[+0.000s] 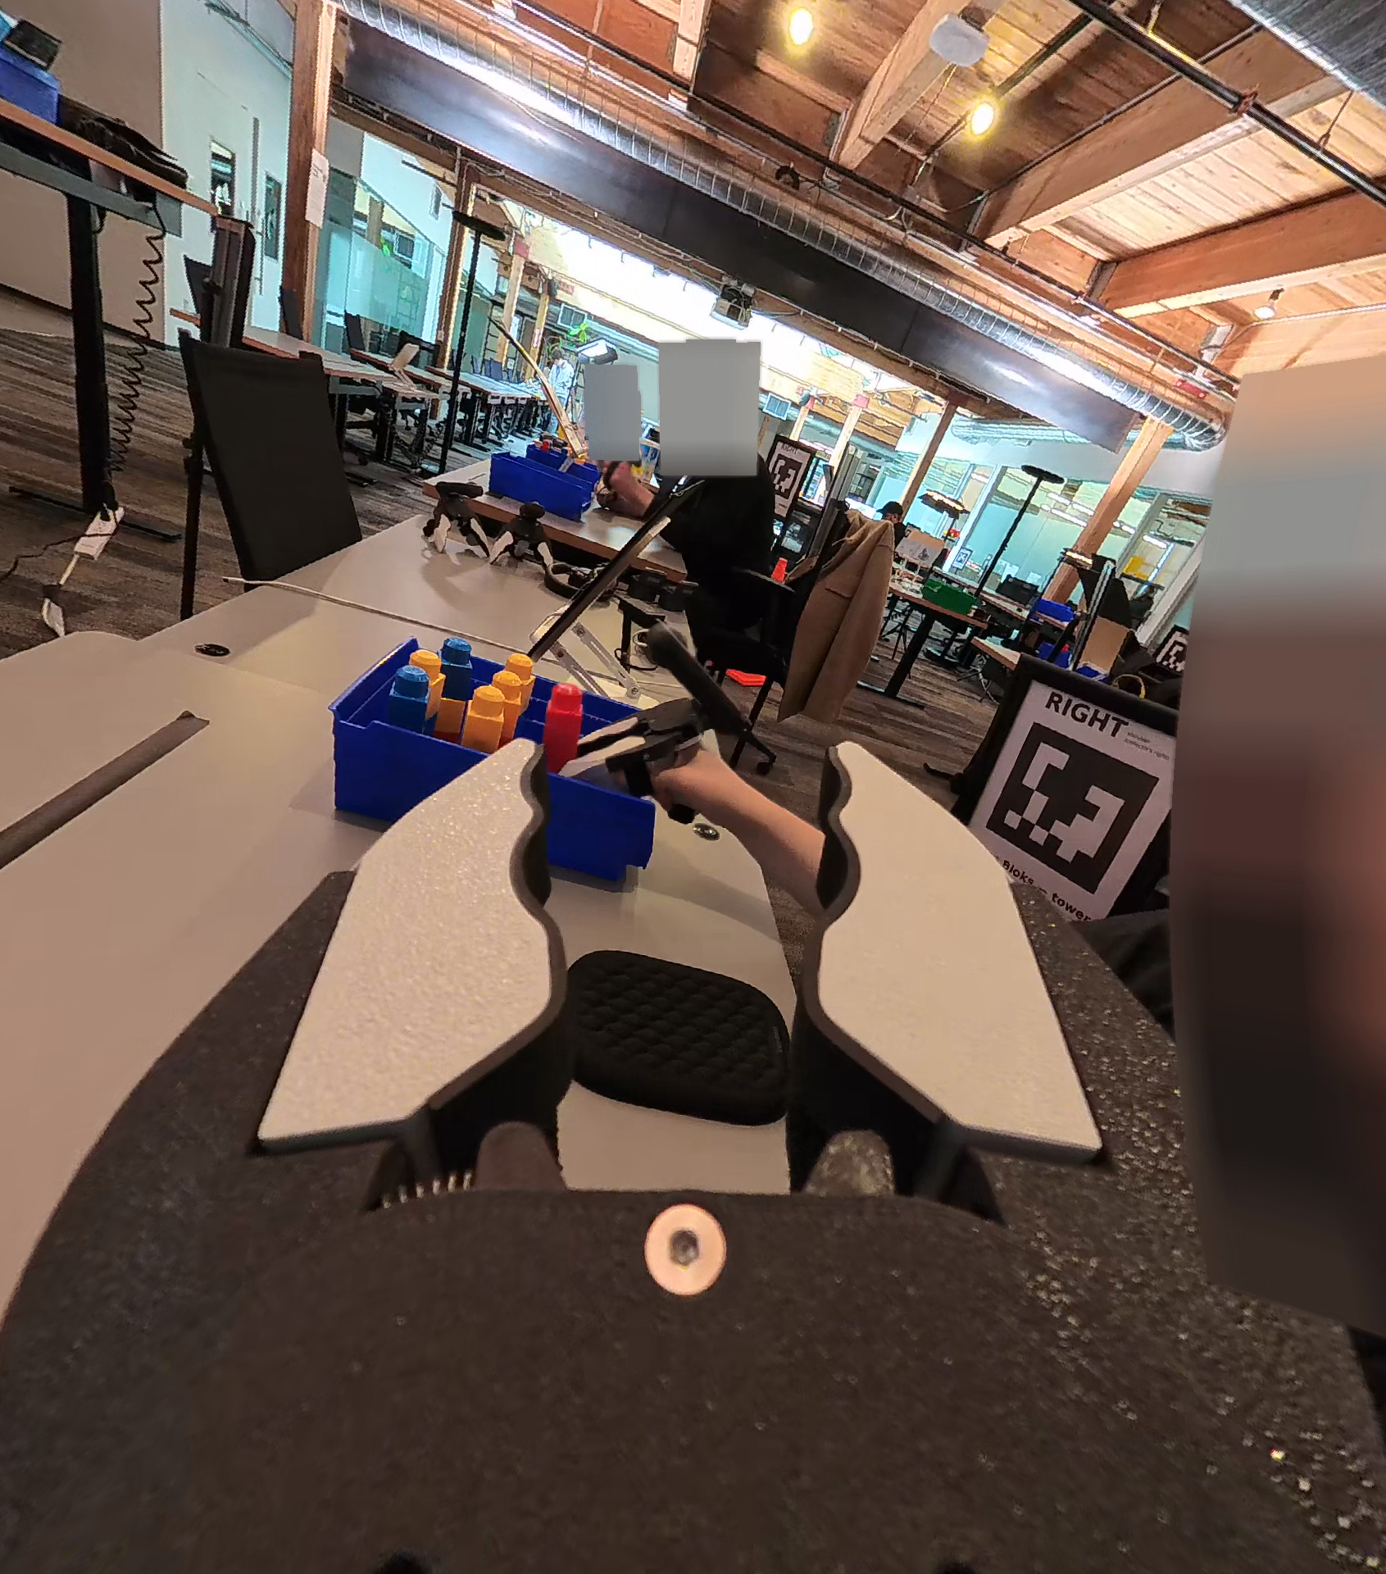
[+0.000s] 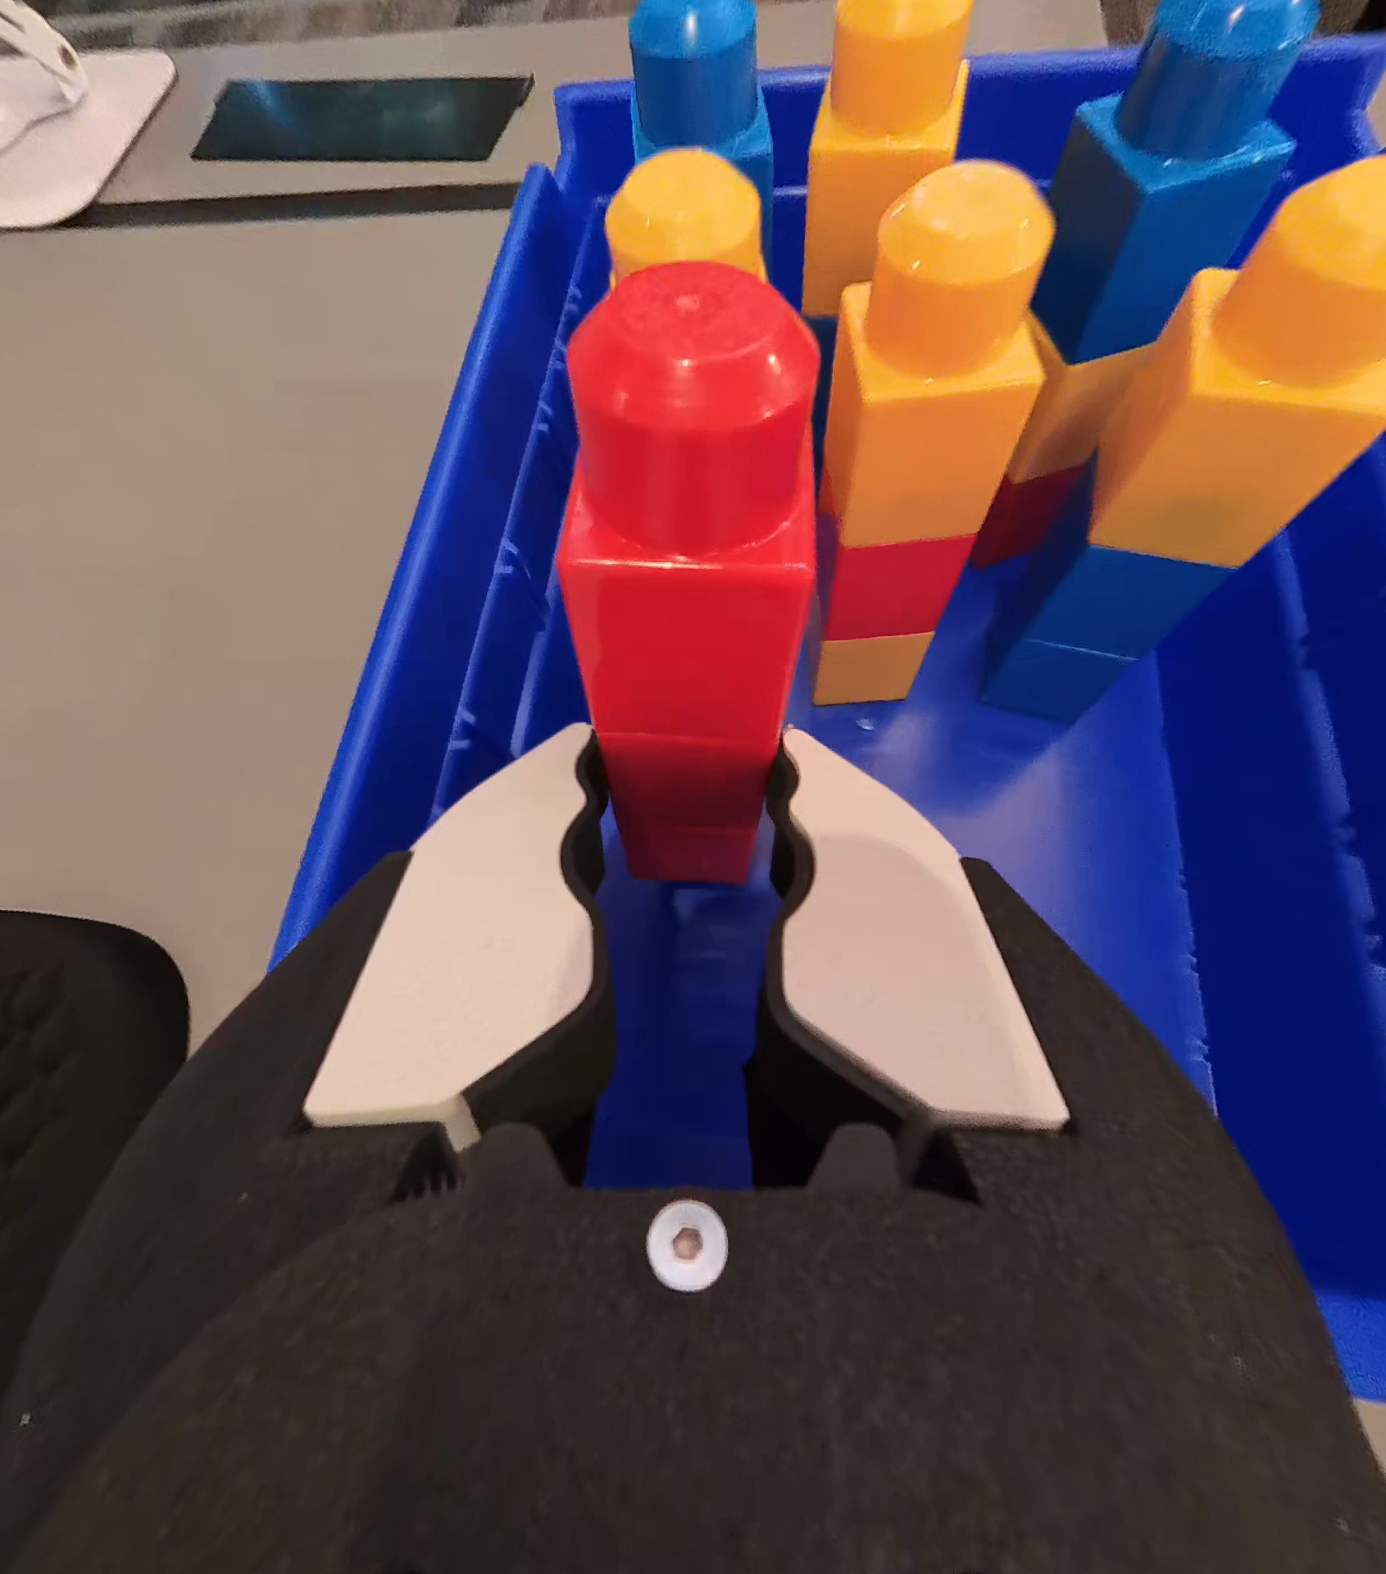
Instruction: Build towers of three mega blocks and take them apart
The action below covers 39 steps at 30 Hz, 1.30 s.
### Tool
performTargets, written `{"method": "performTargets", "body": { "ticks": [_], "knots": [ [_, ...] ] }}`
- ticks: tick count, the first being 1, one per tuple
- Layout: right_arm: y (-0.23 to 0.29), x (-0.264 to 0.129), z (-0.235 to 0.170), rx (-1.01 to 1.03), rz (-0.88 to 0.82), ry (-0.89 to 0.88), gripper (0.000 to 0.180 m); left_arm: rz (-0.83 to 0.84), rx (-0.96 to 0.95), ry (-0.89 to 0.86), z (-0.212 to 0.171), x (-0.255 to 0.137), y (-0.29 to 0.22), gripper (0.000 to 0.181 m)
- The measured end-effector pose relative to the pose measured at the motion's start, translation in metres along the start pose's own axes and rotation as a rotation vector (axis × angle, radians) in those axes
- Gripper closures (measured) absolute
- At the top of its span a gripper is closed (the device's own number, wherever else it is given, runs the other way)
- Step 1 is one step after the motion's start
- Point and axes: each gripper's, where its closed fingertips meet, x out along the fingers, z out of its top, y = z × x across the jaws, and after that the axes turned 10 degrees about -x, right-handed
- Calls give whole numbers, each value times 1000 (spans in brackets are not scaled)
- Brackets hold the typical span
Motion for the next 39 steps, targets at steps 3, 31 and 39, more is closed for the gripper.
{"method": "performTargets", "body": {
  "ticks": [3,31,39],
  "knots": [
    [0,9,-8,-28,-30,58,143,0,2,-5,1,-1,0,120],
    [4,6,-25,13,2,77,143,-11,5,-24,4,-7,-4,120],
    [4,7,-25,-39,-30,91,143,-11,5,-19,3,-6,-4,120]
  ]
}}
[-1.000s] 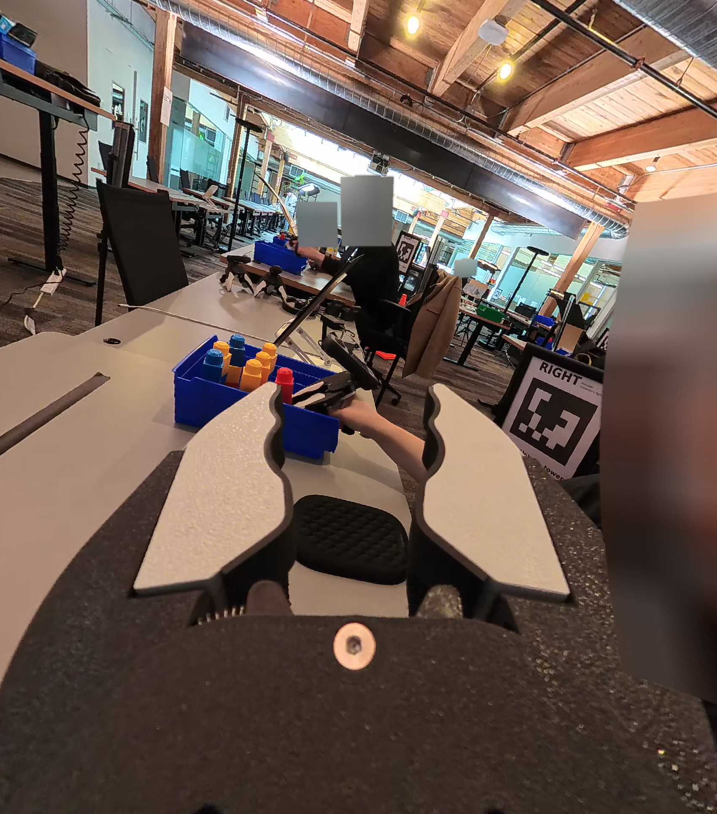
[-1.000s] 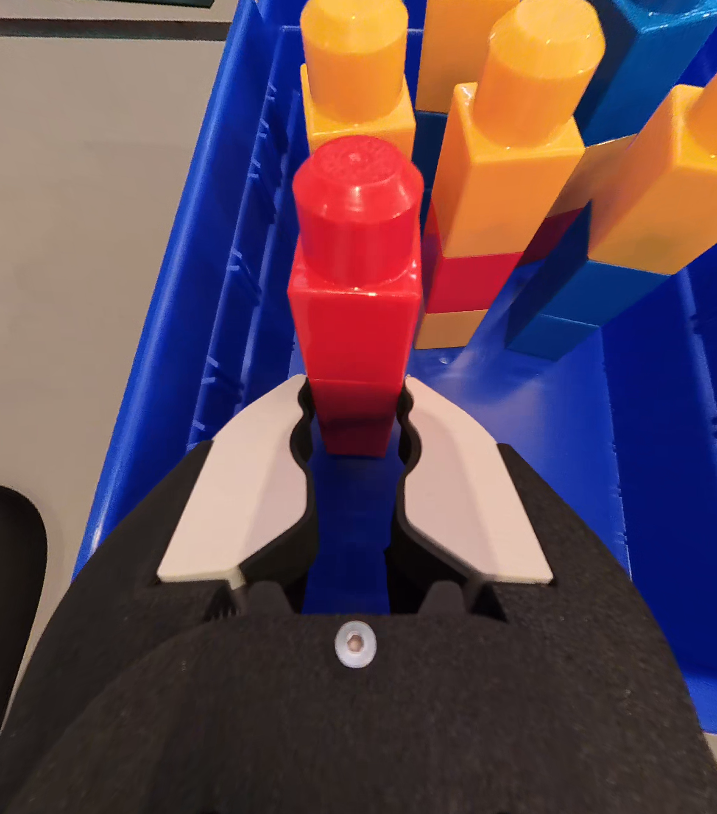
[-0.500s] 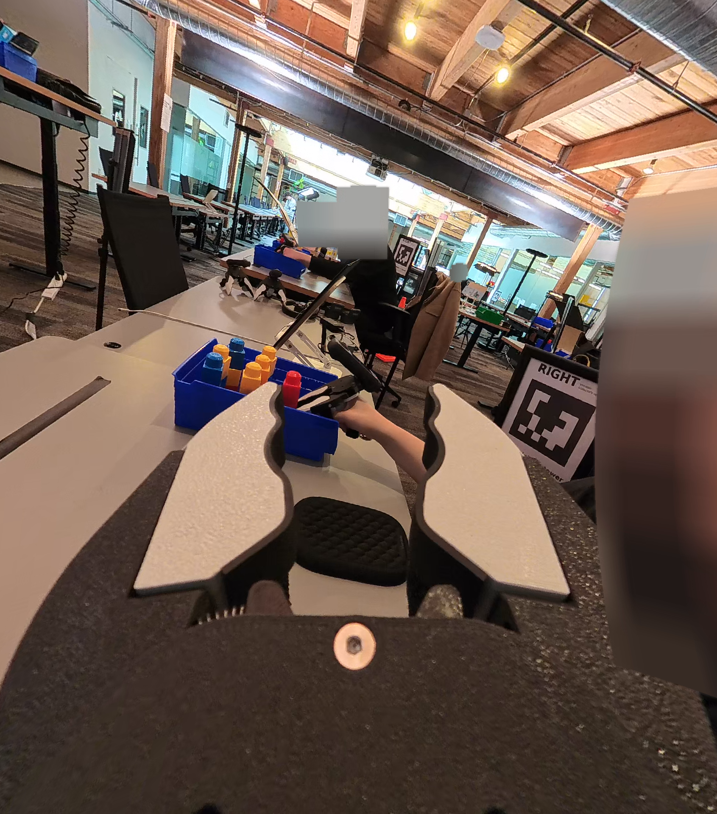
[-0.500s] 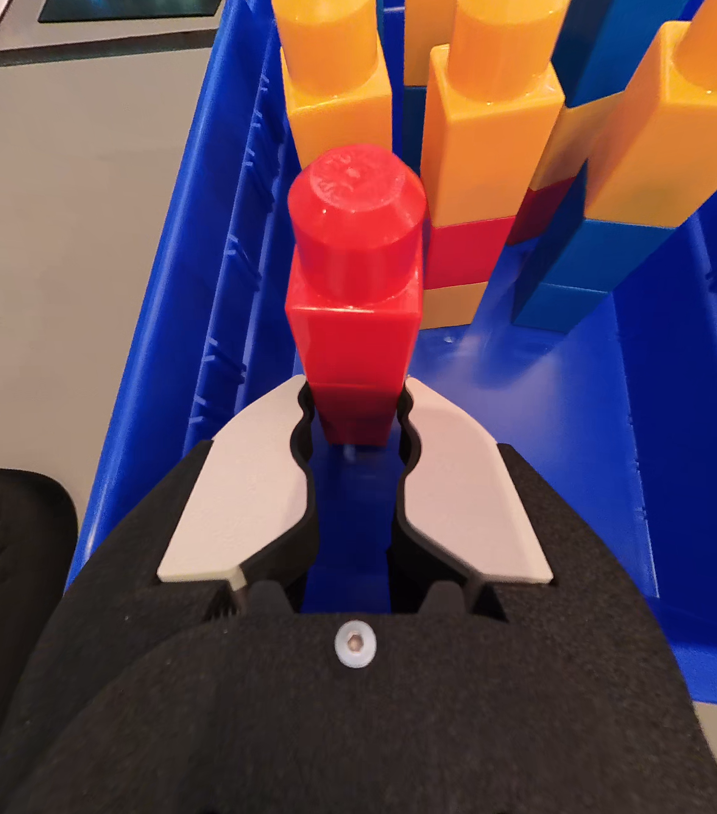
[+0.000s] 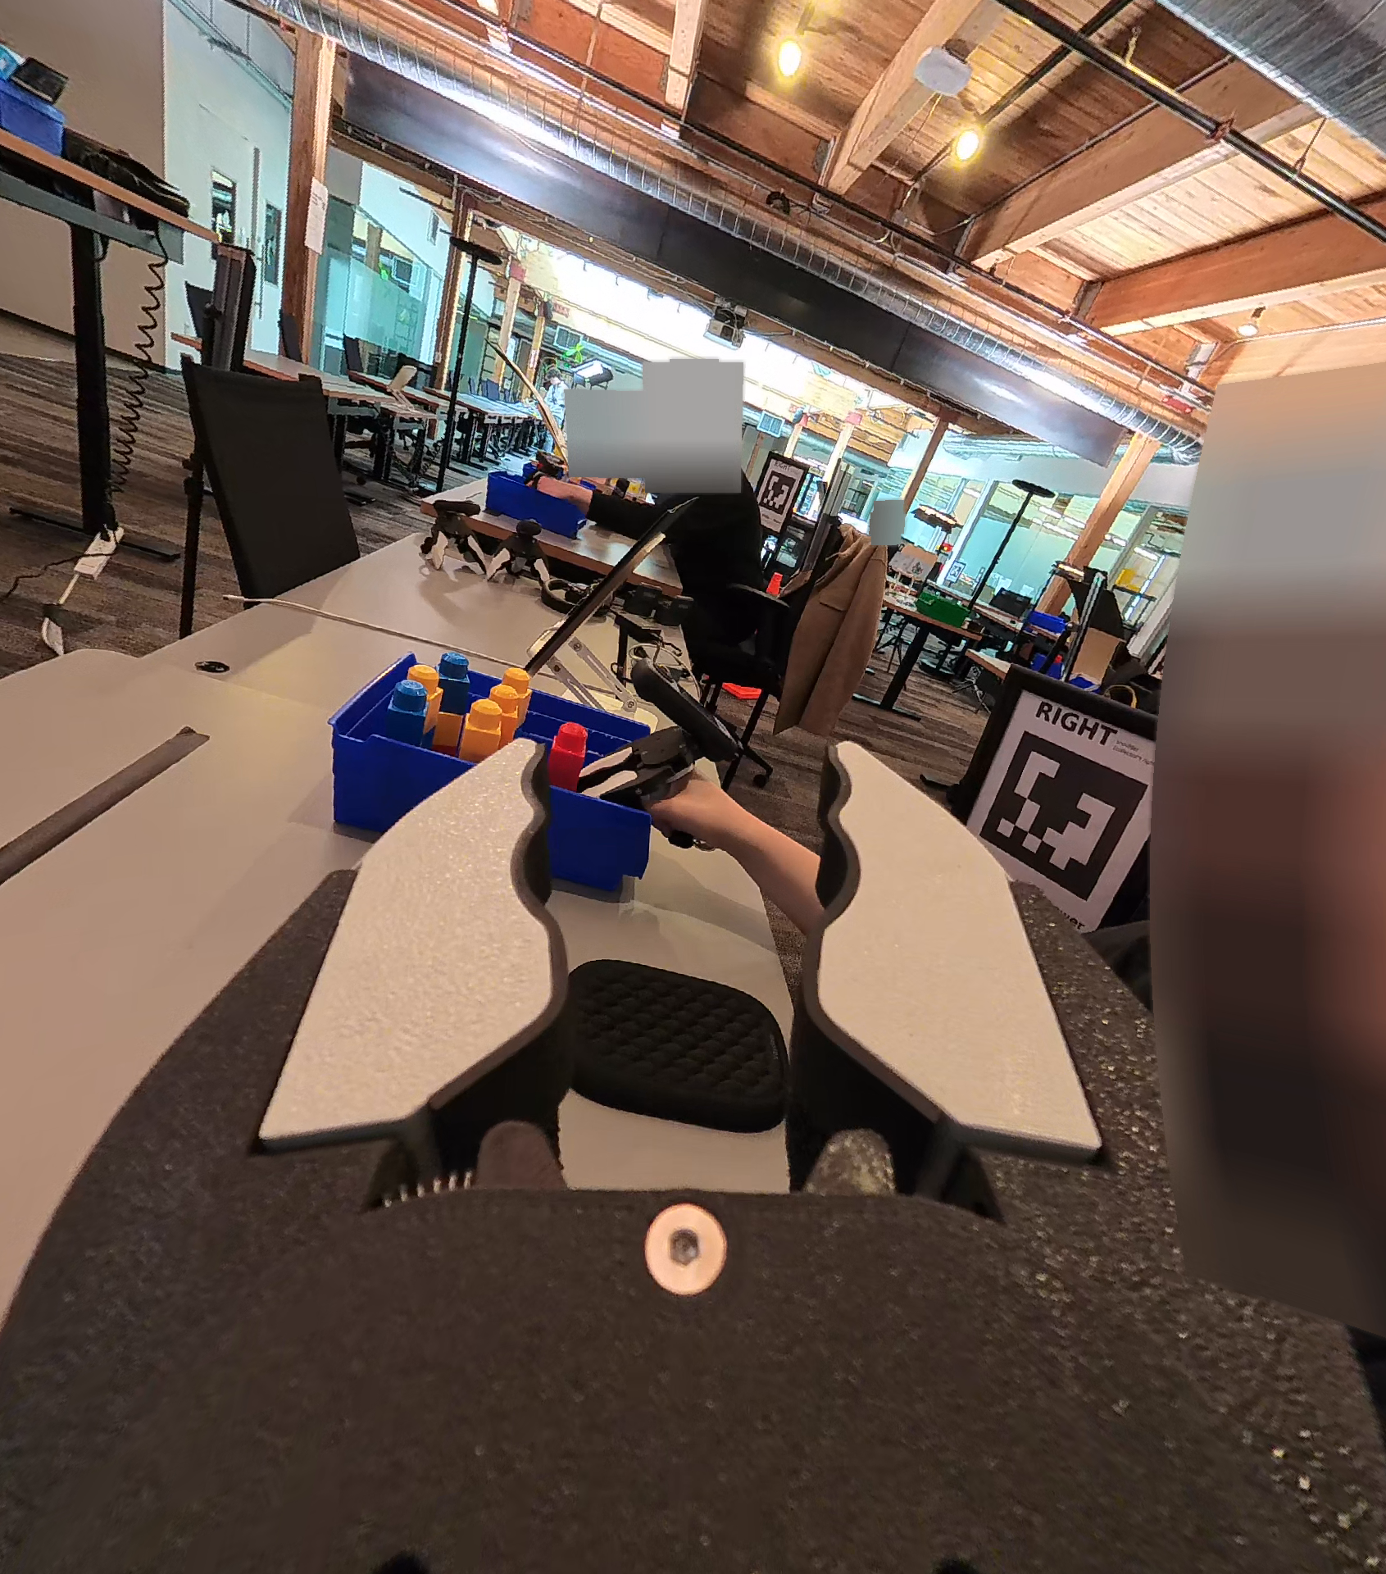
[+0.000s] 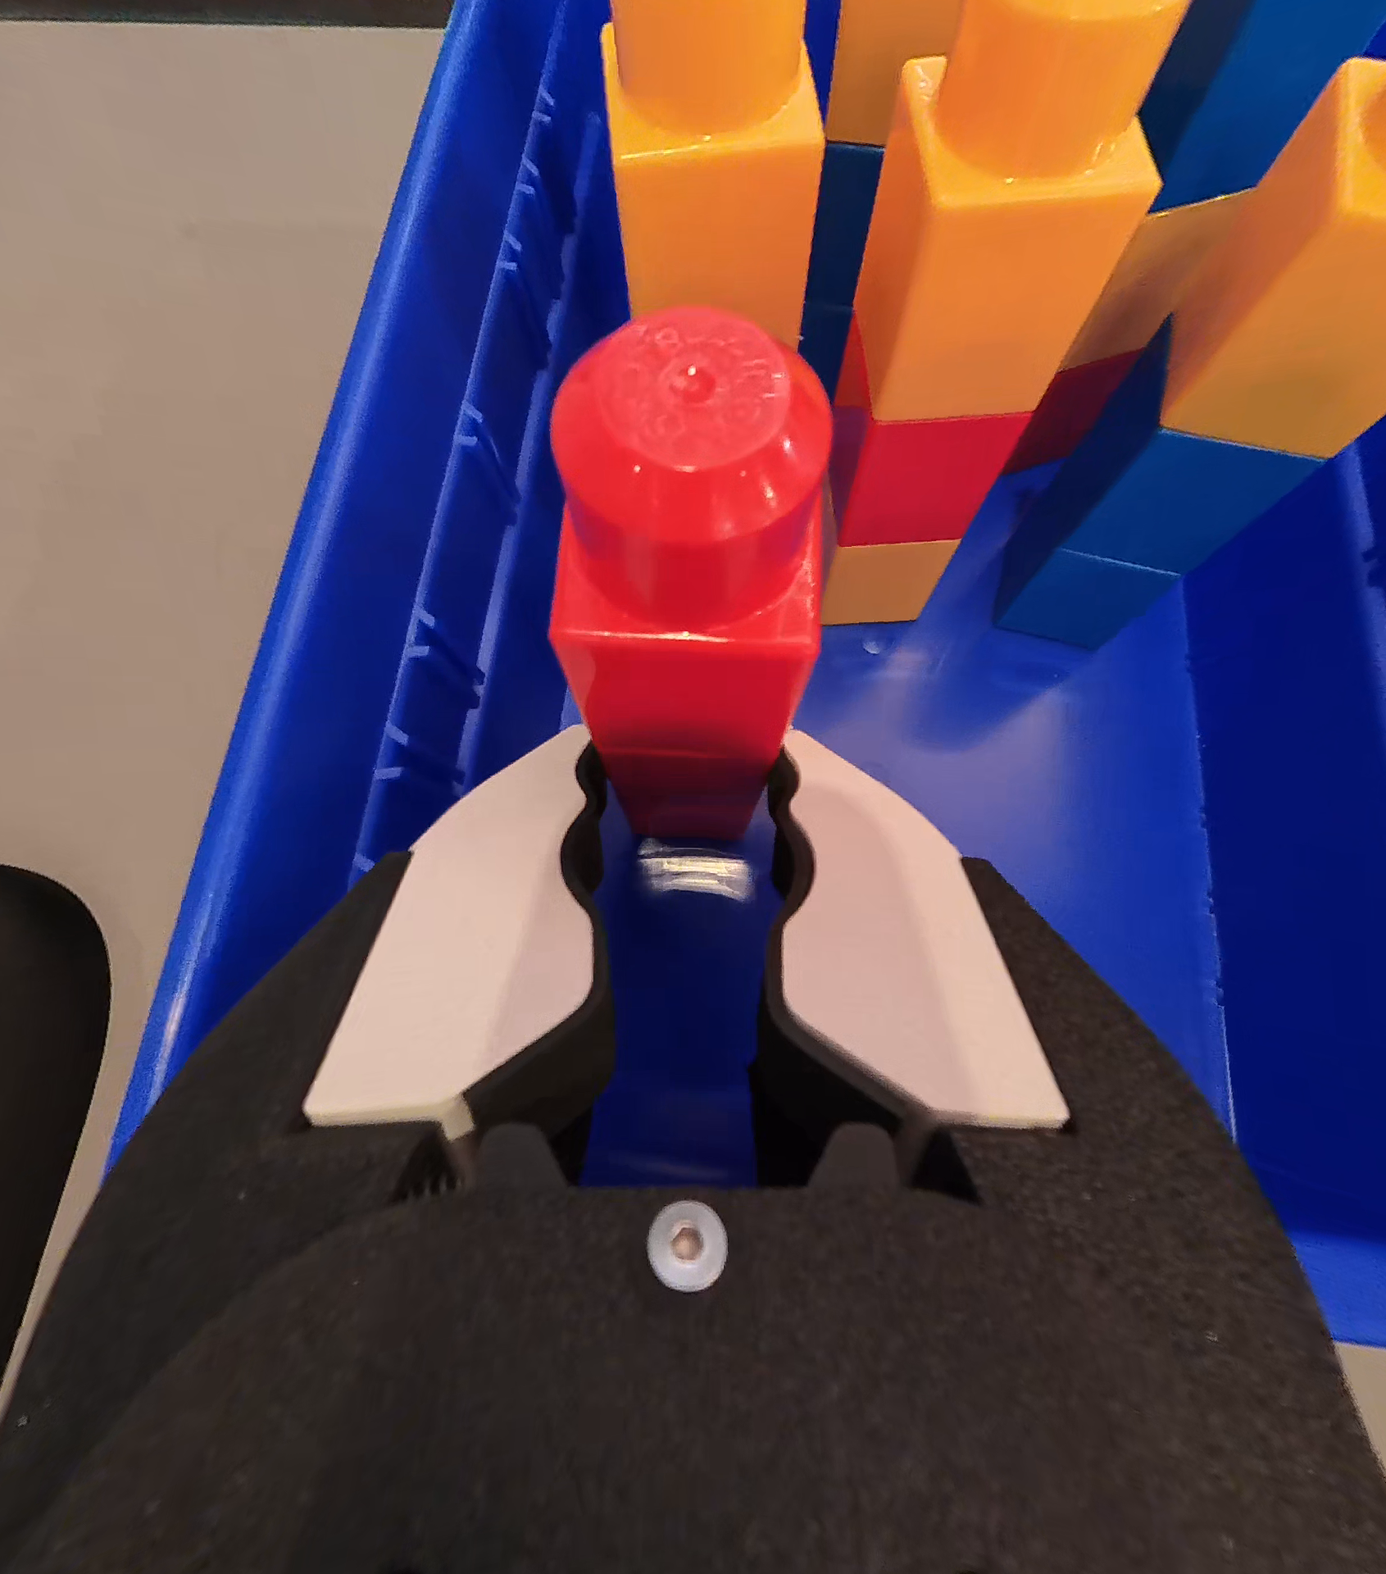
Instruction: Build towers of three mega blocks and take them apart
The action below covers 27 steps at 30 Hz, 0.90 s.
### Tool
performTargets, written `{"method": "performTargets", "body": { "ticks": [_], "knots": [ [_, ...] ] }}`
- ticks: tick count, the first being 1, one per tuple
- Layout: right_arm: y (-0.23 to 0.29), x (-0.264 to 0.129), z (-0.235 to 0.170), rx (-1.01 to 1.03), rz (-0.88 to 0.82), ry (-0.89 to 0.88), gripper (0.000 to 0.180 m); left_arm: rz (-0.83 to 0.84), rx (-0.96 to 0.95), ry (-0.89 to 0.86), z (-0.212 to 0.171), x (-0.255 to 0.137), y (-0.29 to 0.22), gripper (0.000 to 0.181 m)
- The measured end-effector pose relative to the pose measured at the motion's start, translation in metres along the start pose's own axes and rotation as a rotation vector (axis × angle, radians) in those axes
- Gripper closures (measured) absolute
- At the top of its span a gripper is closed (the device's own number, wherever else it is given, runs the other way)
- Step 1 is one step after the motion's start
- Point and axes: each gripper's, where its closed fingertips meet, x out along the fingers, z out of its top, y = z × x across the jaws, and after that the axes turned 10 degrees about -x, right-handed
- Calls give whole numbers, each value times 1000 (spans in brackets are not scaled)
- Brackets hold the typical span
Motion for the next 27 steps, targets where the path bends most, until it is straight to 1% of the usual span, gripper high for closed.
{"method": "performTargets", "body": {
  "ticks": [4,8,13,17,21,24,27],
  "knots": [
    [0,1,-1,-12,-10,12,143,-1,-14,-6,1,-1,1,120],
    [-2,3,-7,-25,-31,46,132,-2,-25,-17,3,-5,2,120],
    [-6,-10,-4,-5,-51,5,133,-3,-21,-30,5,-10,0,120],
    [-12,-40,-2,-21,-76,-1,130,-1,-31,-42,7,-16,0,120],
    [-7,-88,17,-23,-37,-61,129,1,-34,-90,15,-29,0,120],
    [-1,-125,44,7,8,-154,127,8,-42,-131,21,-38,1,121],
    [12,-156,86,5,46,-296,128,29,-44,-145,22,-41,3,121]
  ]
}}
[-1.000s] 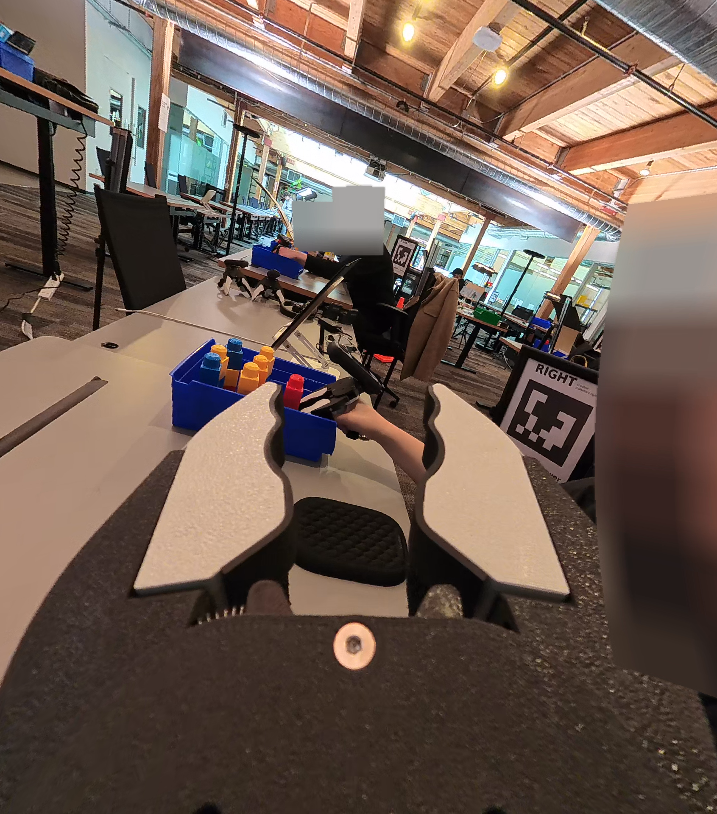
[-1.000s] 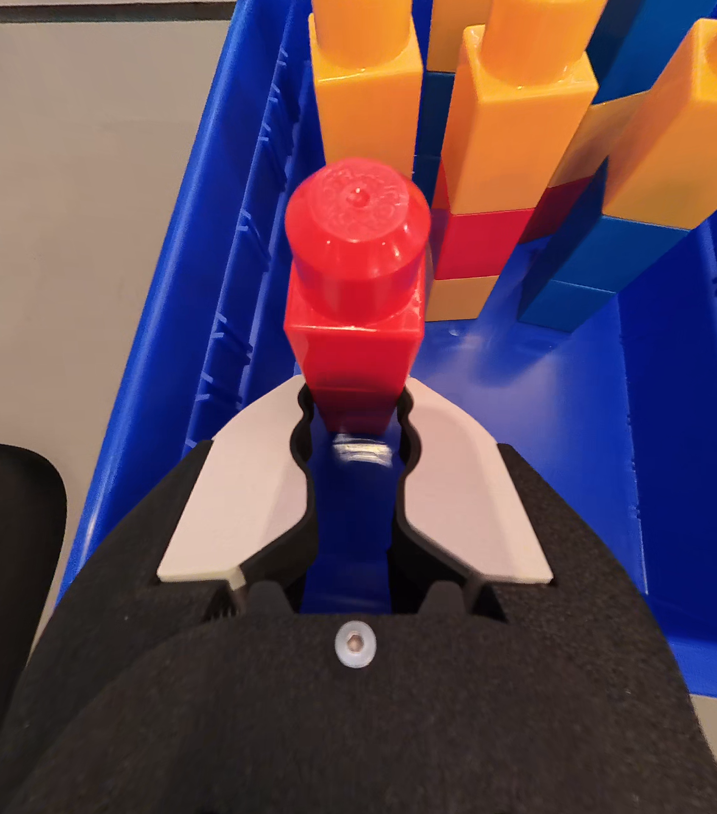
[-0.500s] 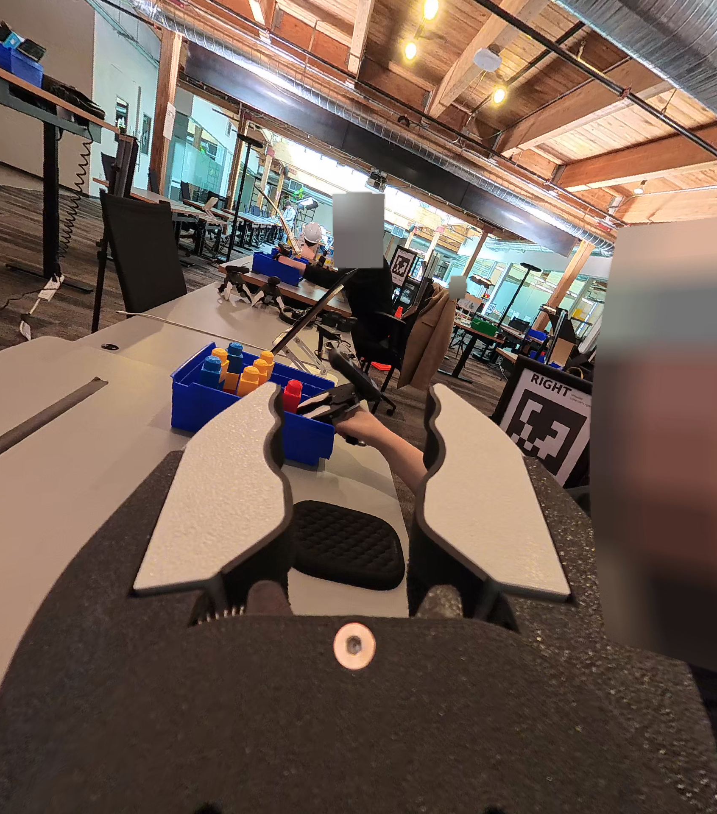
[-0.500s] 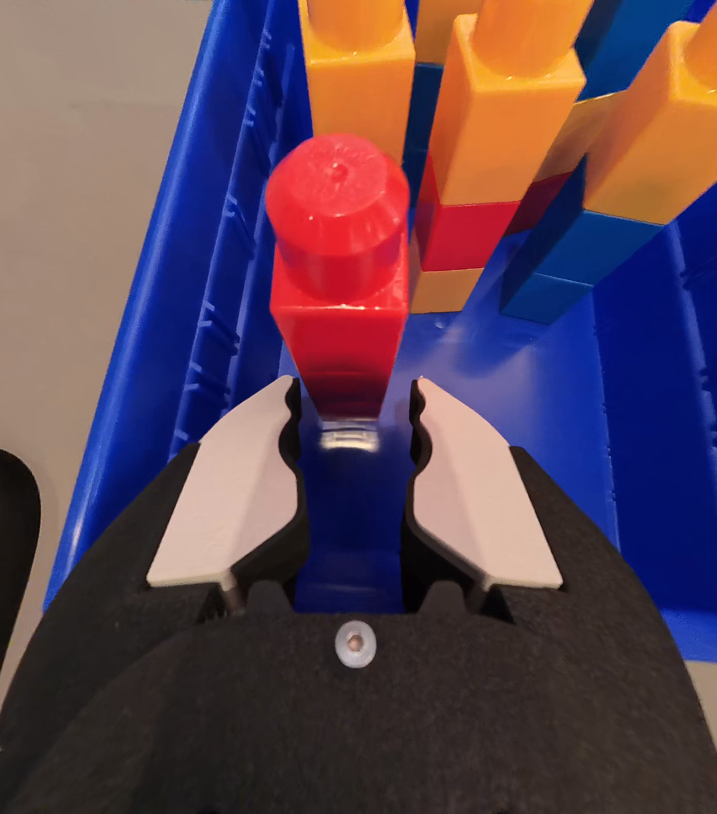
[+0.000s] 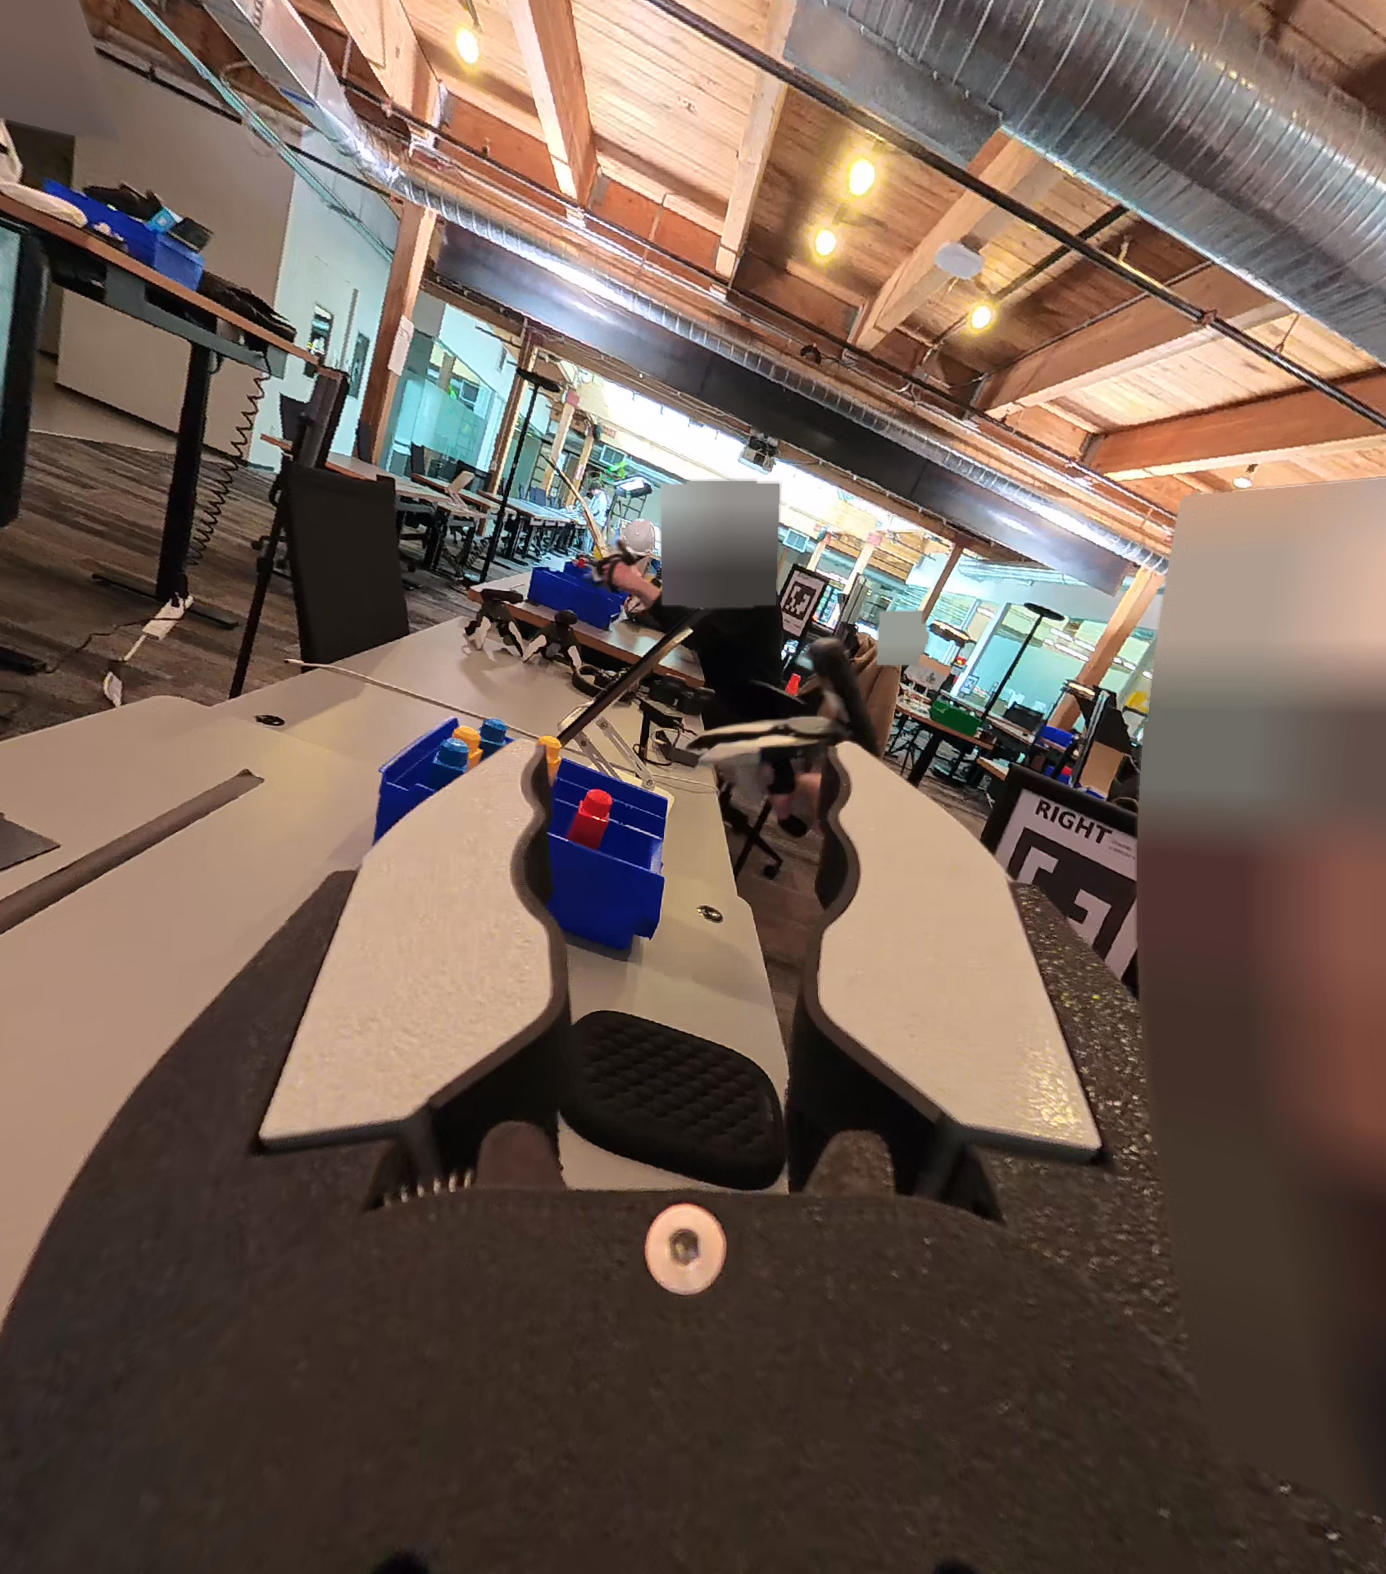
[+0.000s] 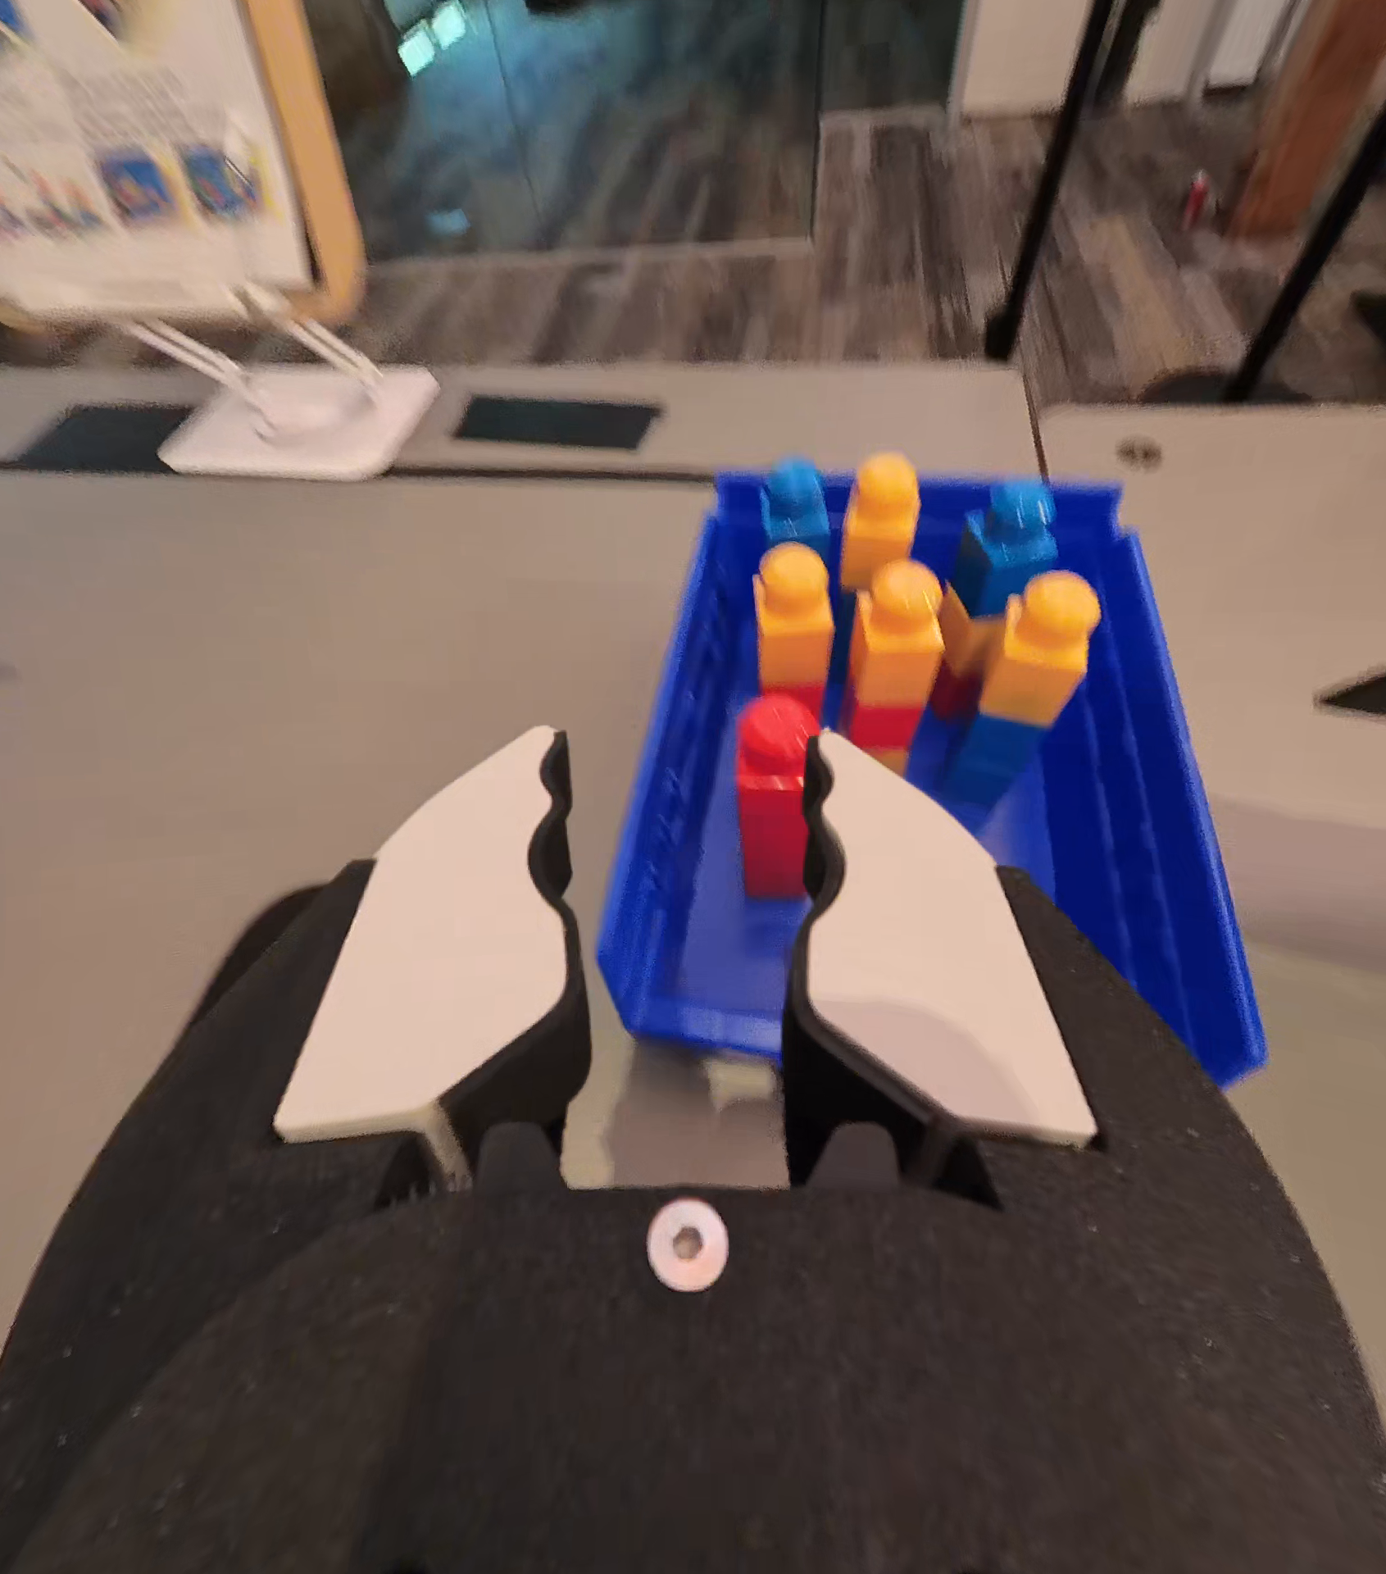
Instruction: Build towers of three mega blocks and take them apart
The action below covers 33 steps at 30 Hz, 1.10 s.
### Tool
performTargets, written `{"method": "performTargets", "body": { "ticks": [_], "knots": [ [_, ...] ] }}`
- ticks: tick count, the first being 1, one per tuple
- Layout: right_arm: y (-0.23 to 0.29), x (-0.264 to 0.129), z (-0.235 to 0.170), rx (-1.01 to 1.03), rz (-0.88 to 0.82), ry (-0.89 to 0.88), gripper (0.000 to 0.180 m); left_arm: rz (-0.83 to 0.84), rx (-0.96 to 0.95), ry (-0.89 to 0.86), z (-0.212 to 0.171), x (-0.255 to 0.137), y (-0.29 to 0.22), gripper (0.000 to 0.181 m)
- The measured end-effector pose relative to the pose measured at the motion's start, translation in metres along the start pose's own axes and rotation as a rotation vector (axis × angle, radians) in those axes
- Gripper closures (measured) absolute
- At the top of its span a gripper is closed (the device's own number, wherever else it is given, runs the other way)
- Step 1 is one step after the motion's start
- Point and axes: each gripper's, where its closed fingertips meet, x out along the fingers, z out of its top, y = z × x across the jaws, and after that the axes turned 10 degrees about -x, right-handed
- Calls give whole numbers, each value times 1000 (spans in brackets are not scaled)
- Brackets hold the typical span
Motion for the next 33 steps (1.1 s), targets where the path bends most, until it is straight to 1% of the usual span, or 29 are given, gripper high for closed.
{"method": "performTargets", "body": {
  "ticks": [2,5,7,8,11,14,17,19,24,29,31,33],
  "knots": [
    [17,-5,38,-30,32,-106,130,18,3,-2,0,0,2,121],
    [52,-9,110,-115,36,-345,137,31,8,-1,0,2,5,121],
    [88,-2,150,-174,92,-440,137,39,10,5,-1,4,7,121],
    [109,5,166,-201,149,-462,137,45,9,10,-2,5,9,121],
    [177,33,200,-251,345,-489,136,62,3,19,-4,8,16,121],
    [231,59,221,-254,483,-535,136,83,-10,28,-6,12,26,121],
    [277,84,222,-251,627,-534,137,103,-27,39,-9,15,35,121],
    [295,104,213,-263,673,-495,138,109,-27,55,-12,18,37,121],
    [296,151,187,-285,632,-368,138,129,-20,67,-14,23,41,121],
    [285,172,170,-263,645,-285,138,135,-11,50,-12,19,24,122],
    [279,176,169,-246,640,-284,138,219,3,74,-10,7,23,122],
    [272,180,167,-231,636,-275,138,381,31,73,2,-21,32,123]
  ]
}}
